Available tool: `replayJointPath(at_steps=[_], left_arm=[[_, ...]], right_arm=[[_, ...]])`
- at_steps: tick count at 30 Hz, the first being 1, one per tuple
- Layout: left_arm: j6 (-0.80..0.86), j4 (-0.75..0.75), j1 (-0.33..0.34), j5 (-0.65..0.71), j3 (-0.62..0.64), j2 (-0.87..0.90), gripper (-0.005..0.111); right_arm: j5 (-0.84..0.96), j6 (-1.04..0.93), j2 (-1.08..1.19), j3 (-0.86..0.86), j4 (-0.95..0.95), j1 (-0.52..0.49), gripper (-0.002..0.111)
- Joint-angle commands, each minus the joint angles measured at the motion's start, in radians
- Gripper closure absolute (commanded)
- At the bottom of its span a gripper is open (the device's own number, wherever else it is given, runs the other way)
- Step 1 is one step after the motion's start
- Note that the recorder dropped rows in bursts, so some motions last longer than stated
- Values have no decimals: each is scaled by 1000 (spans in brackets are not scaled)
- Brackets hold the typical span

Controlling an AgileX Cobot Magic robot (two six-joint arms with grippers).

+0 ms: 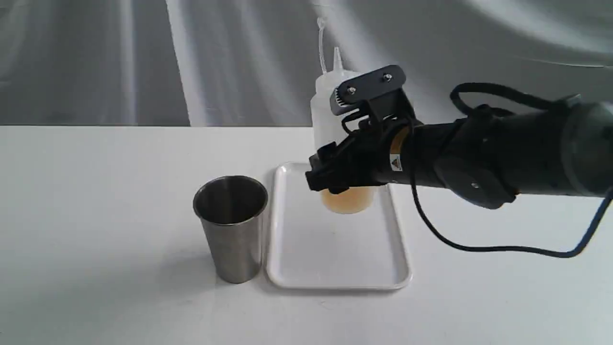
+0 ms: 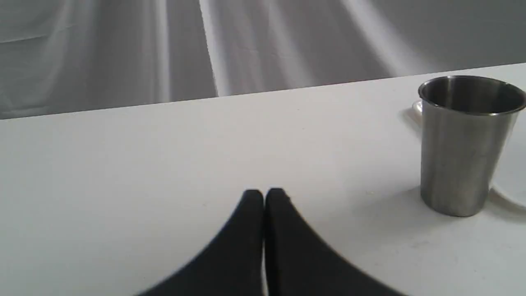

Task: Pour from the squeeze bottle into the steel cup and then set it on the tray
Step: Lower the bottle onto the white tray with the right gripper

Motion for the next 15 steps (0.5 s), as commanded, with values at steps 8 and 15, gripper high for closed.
replayJointPath(at_steps=[8,15], left_arm=[[-5,-1,-6,-7,4,-3,107],[-1,-1,-6,-7,4,-3,107]], right_arm=[[-115,-153,102,-9,143,-5,94],[-184,-166,141,-9,177,-10,94]])
